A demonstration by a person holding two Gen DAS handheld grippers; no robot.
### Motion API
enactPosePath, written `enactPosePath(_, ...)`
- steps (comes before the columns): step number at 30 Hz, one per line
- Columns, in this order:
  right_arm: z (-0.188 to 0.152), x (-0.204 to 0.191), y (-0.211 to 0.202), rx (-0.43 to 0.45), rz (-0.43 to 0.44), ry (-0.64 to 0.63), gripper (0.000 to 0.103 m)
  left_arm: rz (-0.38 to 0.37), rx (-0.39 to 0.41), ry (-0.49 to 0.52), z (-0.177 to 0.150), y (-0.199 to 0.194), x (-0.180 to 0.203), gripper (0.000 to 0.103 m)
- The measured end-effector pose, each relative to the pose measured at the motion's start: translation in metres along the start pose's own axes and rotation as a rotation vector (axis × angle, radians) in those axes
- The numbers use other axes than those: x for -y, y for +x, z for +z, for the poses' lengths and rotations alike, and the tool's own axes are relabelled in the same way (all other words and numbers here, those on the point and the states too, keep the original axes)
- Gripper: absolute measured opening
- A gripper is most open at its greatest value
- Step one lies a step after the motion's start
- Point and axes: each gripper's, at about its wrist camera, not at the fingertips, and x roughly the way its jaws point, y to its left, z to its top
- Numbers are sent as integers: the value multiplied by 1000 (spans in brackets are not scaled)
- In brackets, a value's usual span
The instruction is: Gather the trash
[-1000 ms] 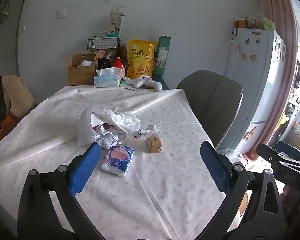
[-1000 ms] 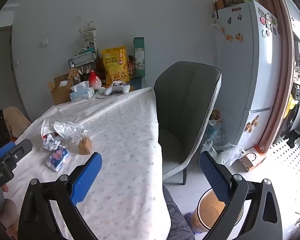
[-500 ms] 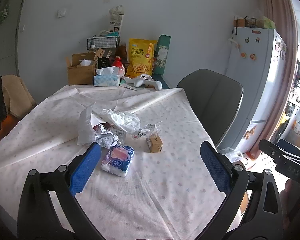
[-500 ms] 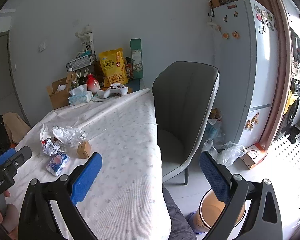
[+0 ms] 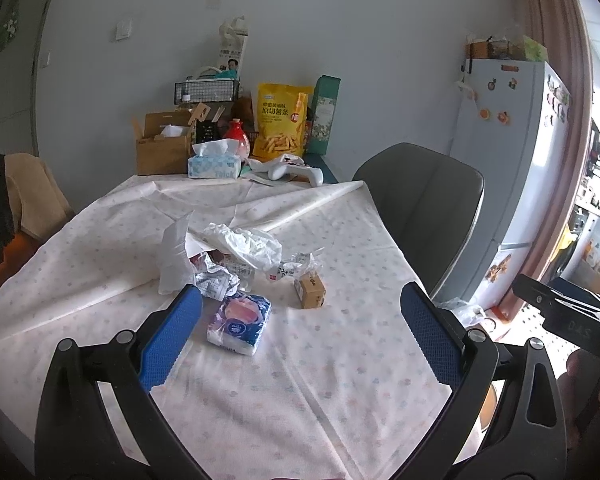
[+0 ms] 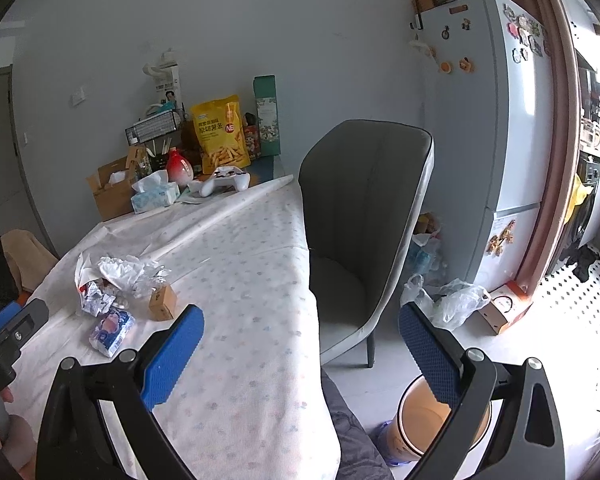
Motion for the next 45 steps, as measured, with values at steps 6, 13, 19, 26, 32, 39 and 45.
enactPosePath(6, 1, 3, 0, 7, -14, 6, 96, -7, -14, -11, -2, 5, 0, 99)
enactPosePath(13, 1, 6, 3, 1, -14, 15, 96, -9, -11, 8, -1, 3, 7, 99)
enactPosePath(19, 0, 9, 5, -4, -11, 25, 96, -16, -23, 15, -2, 7, 11, 99)
enactPosePath(26, -3, 19, 8, 2, -9, 31, 96, 0, -28, -1, 1, 20, 19, 99)
enactPosePath(32, -4, 23, 7, 10, -10, 33, 96, -7, -26, 1, -1, 20, 22, 99)
enactPosePath(39, -4, 20, 9, 1, -6, 31, 96, 4, -31, -6, -2, 20, 16, 99)
enactPosePath(45, -4, 11, 12, 0, 12, 14, 96, 21, -35, -25, -3, 22, 5, 99)
